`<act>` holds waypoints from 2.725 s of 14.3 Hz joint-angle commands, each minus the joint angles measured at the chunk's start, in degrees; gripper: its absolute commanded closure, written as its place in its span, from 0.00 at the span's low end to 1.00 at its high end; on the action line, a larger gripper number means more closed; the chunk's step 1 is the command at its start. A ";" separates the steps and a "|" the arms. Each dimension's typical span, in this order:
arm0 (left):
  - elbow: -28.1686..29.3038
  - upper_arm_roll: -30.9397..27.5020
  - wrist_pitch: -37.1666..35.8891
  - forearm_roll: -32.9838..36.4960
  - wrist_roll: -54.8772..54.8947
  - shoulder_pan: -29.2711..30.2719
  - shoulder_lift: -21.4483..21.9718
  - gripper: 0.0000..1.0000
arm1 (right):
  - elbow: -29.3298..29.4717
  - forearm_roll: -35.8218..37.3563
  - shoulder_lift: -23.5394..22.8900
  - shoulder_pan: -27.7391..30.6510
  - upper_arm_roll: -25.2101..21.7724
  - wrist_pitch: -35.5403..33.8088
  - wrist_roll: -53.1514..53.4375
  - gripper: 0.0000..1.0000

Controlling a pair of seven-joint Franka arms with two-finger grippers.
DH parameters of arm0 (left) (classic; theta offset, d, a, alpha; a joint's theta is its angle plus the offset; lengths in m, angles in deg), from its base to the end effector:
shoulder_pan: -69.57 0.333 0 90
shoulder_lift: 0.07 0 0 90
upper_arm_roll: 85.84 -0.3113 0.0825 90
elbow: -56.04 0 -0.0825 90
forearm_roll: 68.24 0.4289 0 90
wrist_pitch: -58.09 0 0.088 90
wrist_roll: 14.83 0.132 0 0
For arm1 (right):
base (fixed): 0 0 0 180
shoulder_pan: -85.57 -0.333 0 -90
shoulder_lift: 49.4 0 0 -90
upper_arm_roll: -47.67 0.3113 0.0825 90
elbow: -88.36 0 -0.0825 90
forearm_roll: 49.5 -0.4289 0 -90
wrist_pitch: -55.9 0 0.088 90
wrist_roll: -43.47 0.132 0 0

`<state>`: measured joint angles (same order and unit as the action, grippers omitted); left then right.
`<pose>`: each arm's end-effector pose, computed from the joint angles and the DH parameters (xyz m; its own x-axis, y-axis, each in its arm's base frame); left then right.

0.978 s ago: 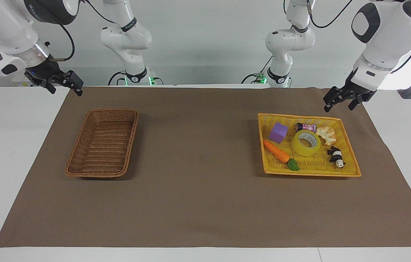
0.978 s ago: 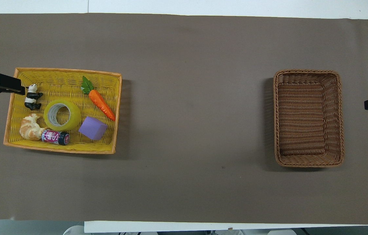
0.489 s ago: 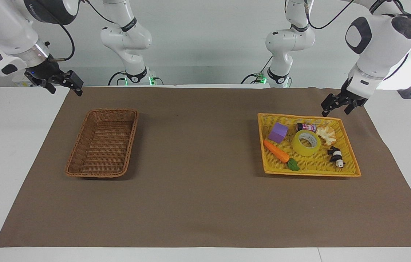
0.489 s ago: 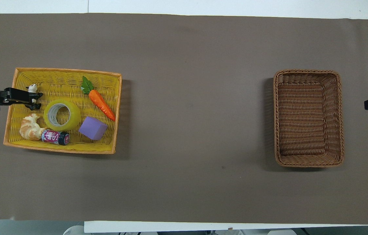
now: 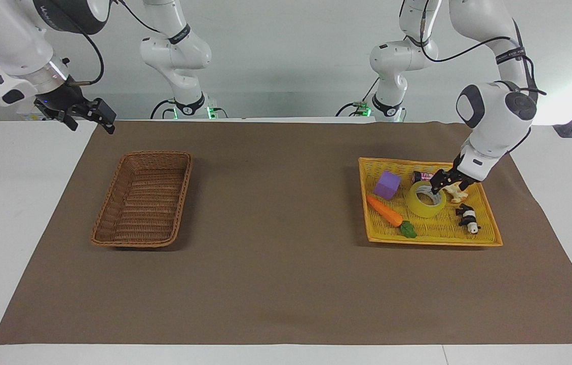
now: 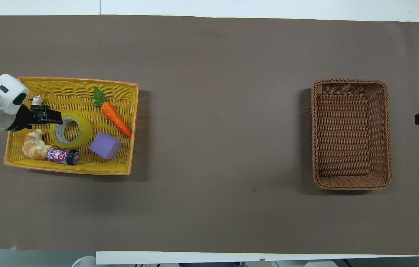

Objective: Move tape to another basket
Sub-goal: 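Lower the left gripper and grasp the rim of the yellow tape roll, then lift the tape roll with the left gripper toward the table center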

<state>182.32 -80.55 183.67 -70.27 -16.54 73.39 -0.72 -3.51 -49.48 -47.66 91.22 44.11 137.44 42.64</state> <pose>0.5631 -0.0165 0.3176 0.9994 0.0248 -0.0247 0.0255 -0.9993 0.0286 0.5620 -0.0916 0.5845 0.9783 -0.1437 -0.1494 -0.1459 -0.9893 -0.0037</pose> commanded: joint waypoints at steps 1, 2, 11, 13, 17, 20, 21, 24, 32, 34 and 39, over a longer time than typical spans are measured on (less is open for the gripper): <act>2.30 -0.02 1.59 0.44 1.71 0.48 1.09 0.02 | -1.64 0.42 1.43 -0.03 -0.05 0.38 -0.66 0.00; 2.22 -0.02 2.29 0.44 1.62 0.48 0.74 0.03 | -1.64 0.42 1.43 -0.03 -0.05 0.38 -0.66 0.00; 4.68 0.07 6.42 0.44 1.01 1.98 -1.80 0.18 | -1.64 0.42 1.43 -0.03 -0.05 0.38 -0.66 0.00; 4.59 0.07 7.30 0.44 0.83 1.63 -2.60 0.25 | -1.64 0.42 1.43 -0.03 -0.05 0.38 -0.66 0.00; 5.29 0.07 8.27 0.44 0.92 1.54 -3.66 0.35 | -1.64 0.42 1.43 -0.03 -0.05 0.38 -0.66 0.00; 5.99 0.07 8.45 0.44 1.01 1.63 -3.48 0.48 | -1.64 0.42 1.43 -0.03 -0.05 0.38 -0.66 0.00; 6.17 0.07 8.45 0.44 0.92 1.54 -3.39 0.49 | -1.64 0.42 1.43 -0.03 -0.05 0.38 -0.66 0.00; 6.26 0.16 8.27 0.44 0.92 1.54 -3.30 0.79 | -1.64 0.42 1.43 -0.03 -0.05 0.38 -0.66 0.00; -1.80 0.16 0.48 0.36 0.83 1.63 -4.18 1.00 | -1.64 0.42 1.43 -0.03 -0.05 0.38 -0.66 0.00; -7.51 0.16 -6.02 0.18 0.40 1.54 -4.01 1.00 | -1.64 0.42 1.43 -0.03 -0.05 0.38 -0.66 0.00; -15.79 0.60 -13.87 -0.08 -8.45 -2.40 -3.57 1.00 | -1.64 0.42 1.43 -0.03 -0.05 0.38 -0.66 0.00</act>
<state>169.09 -80.00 172.28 -70.36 -19.21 73.91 -4.61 -3.51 -49.48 -47.66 91.22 44.11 137.44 42.64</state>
